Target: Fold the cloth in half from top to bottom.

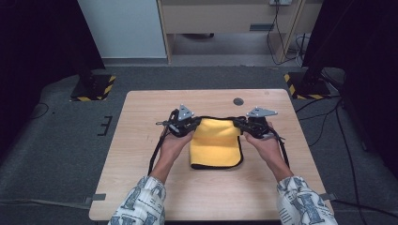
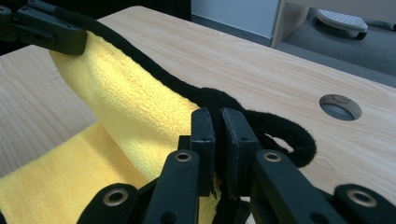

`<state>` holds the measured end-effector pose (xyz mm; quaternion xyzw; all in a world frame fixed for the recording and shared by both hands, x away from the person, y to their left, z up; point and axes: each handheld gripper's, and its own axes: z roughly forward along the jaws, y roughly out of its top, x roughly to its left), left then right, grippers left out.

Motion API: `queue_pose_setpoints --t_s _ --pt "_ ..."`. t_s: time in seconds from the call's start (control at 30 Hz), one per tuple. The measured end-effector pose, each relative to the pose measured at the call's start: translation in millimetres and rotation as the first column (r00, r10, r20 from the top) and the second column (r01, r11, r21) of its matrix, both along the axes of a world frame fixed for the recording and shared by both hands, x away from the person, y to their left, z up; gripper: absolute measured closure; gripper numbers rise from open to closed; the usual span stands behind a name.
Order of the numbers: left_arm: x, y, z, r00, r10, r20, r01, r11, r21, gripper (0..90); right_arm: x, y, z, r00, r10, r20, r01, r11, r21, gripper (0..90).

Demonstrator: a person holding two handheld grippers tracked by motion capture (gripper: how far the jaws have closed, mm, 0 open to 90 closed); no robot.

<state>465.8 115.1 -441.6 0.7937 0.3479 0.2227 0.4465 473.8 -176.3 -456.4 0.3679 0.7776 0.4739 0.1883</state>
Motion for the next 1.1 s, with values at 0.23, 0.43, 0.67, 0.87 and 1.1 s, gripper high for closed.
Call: queue_pose_setpoints --t_s 0.23,0.43,0.67,0.87,1.1 --pt "-4.9 6.0 -1.6 1.0 -0.006 -0.006 0.006 1.0 -0.008 83.0 -8.0 3.8 0.8 0.9998 0.021 0.005 -0.021 1.0 -0.005 83.6" --pt "-13.9 5.5 -11.6 0.9994 -0.03 -0.015 0.03 0.9995 -0.005 82.9 -16.0 2.9 -7.5 0.9996 0.029 -0.002 -0.029 0.999 -0.031 83.3" --pt "-21.7 8.8 -21.4 0.9987 -0.042 -0.029 0.042 0.9991 -0.007 82.8 -22.5 2.8 -15.6 0.9992 0.039 -0.011 -0.039 0.999 -0.026 83.2" --pt "-26.9 8.0 -29.6 0.998 -0.049 -0.041 0.049 0.9987 -0.01 82.8 -29.9 2.1 -25.2 0.9985 0.051 -0.019 -0.051 0.998 -0.032 82.8" --pt "-34.3 8.4 -37.8 0.9969 -0.059 -0.052 0.058 0.9982 -0.015 82.8 -36.3 0.3 -30.9 0.9976 0.062 -0.03 -0.064 0.997 -0.042 82.2"
